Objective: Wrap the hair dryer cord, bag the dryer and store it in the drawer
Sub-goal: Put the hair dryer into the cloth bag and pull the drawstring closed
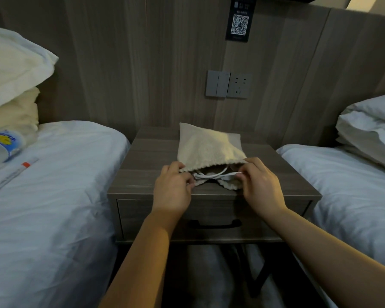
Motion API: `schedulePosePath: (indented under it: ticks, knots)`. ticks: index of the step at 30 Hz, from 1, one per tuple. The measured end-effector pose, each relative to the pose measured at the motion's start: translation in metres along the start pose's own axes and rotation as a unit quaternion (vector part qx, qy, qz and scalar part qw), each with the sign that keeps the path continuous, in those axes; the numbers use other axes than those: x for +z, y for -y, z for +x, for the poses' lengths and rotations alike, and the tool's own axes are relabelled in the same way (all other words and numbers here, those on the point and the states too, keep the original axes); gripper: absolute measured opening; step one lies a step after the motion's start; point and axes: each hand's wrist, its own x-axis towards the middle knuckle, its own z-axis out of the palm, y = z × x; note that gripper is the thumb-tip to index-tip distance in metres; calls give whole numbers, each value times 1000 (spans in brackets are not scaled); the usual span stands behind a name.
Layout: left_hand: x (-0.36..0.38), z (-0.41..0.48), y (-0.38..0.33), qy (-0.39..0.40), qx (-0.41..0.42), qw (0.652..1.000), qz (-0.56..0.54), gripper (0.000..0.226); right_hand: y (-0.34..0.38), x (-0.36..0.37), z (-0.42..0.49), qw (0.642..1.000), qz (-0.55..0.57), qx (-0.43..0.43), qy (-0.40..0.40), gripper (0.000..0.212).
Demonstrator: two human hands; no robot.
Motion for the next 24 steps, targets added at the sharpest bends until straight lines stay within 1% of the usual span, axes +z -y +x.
schedulePosePath:
  ticks: [4, 7, 9, 11, 13, 14, 16, 17, 18, 19, 20, 21, 23, 24]
  knots:
    - [-2, 1, 2, 17, 28, 999, -16, 11, -3, 0, 0, 999, -11, 31, -5, 10]
    - [-9, 0, 7, 67, 43, 995, -65, 13, -5, 0, 1, 997, -66, 29, -1, 14]
    - [-16, -1, 10, 102, 40, 989, -102, 13, -6, 2, 2, 995, -101, 21, 16, 14]
    - [-23, -2, 11, 120, 28, 984, -126, 12, -6, 5, 3, 990, -129, 15, 52, 12]
    - [-27, -3, 12, 113, 11, 985, -132, 11, -8, 4, 1, 990, -116, 6, 74, 11]
    - [-28, -4, 12, 97, 7, 986, -133, 10, -9, 2, -1, 992, -96, 0, 77, 13]
    - [-29, -8, 10, 44, 10, 990, -132, 6, -8, -5, -8, 997, -50, -2, 53, 20]
    - [-29, -9, 8, 14, 11, 990, -138, 7, -7, -9, -11, 999, -23, 22, 35, 25]
    - [-30, -10, 7, -7, -2, 989, -150, 12, -6, -11, -13, 997, 5, 71, 21, 32]
    - [-32, -10, 4, -16, -27, 985, -169, 17, -7, -12, -12, 990, 32, 136, 16, 39]
    - [-33, -10, 2, -6, -55, 983, -177, 20, -9, -11, -10, 979, 44, 195, 28, 43]
    - [-34, -9, -1, 11, -76, 983, -167, 26, -12, -9, -7, 971, 34, 228, 58, 43]
    - [-31, -7, -4, 39, -78, 992, -90, 47, -14, -6, -2, 961, -35, 237, 139, 36]
    - [-29, -7, -5, 42, -66, 996, -48, 47, -12, -6, -2, 957, -64, 230, 164, 35]
